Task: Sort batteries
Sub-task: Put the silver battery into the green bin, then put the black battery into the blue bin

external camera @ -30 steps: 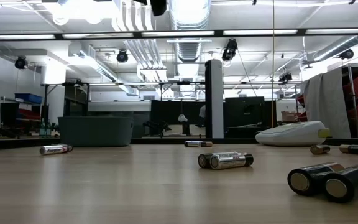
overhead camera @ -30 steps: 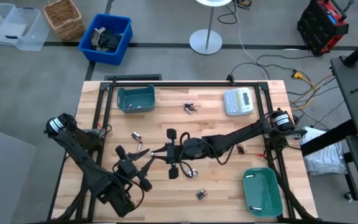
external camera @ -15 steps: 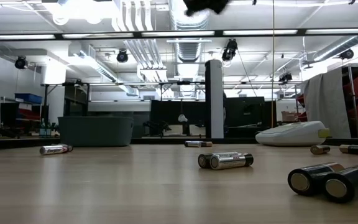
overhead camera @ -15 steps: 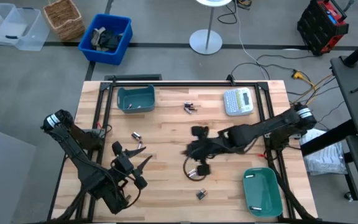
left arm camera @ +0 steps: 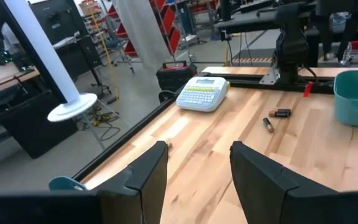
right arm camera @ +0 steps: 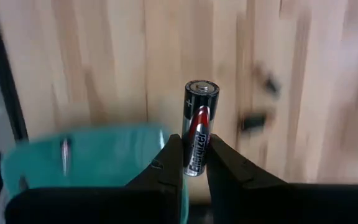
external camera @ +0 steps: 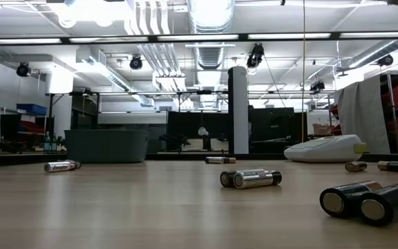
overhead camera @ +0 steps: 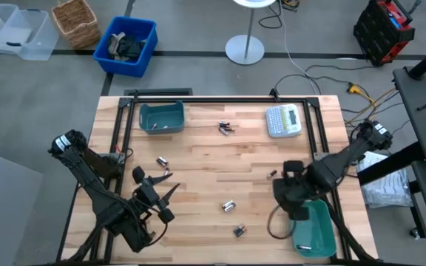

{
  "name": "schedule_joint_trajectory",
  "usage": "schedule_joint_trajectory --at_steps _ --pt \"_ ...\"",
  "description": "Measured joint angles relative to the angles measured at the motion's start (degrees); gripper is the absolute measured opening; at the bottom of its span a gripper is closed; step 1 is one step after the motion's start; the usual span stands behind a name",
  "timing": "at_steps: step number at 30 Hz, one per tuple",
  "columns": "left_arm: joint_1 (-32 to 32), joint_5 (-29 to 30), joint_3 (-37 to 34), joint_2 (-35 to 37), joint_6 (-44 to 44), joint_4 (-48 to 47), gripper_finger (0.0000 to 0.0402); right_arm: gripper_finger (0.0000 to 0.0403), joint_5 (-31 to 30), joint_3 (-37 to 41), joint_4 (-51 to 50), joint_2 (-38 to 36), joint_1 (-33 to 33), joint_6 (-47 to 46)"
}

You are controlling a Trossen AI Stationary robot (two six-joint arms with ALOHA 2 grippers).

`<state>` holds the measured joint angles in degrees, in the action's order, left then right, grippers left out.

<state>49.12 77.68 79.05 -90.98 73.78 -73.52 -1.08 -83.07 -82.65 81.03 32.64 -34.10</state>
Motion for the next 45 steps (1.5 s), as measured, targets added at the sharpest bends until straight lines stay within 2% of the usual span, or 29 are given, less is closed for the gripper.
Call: schedule_joint_trajectory --at_steps 3,8,13,18,26,30,33,36,41,45 --pt "0.0 -0.43 0.0 -0.15 0.0 0.0 0.0155 0.0039 4.14 1.02 -3.52 -0.02 4.53 -4.41" --pt "0.0 -0.45 -0.02 -0.15 0.0 -0.04 0.0155 0.0038 9.21 4.46 -3.3 0.06 12.55 -7.03" --pt "0.0 -0.45 -0.04 -0.17 0.0 -0.09 0.0155 0.0038 10.75 8.89 3.69 0.51 18.36 -12.94" --pt "0.0 -0.43 -0.04 -0.17 0.0 -0.11 0.0155 0.0039 10.71 12.14 13.75 0.57 20.01 -16.0" --pt "0.0 -1.05 -0.07 -0.22 0.0 -0.13 0.0155 0.01 10.69 16.66 14.41 0.57 19.98 -19.98" --pt "0.0 -2.18 -0.07 -0.22 -0.01 -0.13 0.0155 0.011 12.82 18.32 14.38 0.57 19.98 -20.92" --pt "0.0 -3.1 -0.07 -0.22 0.11 -0.05 0.0155 0.0105 12.71 18.0 14.27 0.49 19.85 -18.29" --pt "0.11 -6.76 -0.07 -0.22 0.59 0.7 0.0155 0.0088 7.38 16.05 14.46 0.42 19.77 -14.34" --pt "0.17 -15.62 -0.09 -0.24 3.26 2.6 0.0155 0.0057 -8.59 12.5 14.56 0.4 16.34 -6.9" --pt "0.17 -24.78 0.92 -0.26 3.5 3.32 0.0155 0.0036 -22.73 10.84 16.45 0.4 12.95 4.6"
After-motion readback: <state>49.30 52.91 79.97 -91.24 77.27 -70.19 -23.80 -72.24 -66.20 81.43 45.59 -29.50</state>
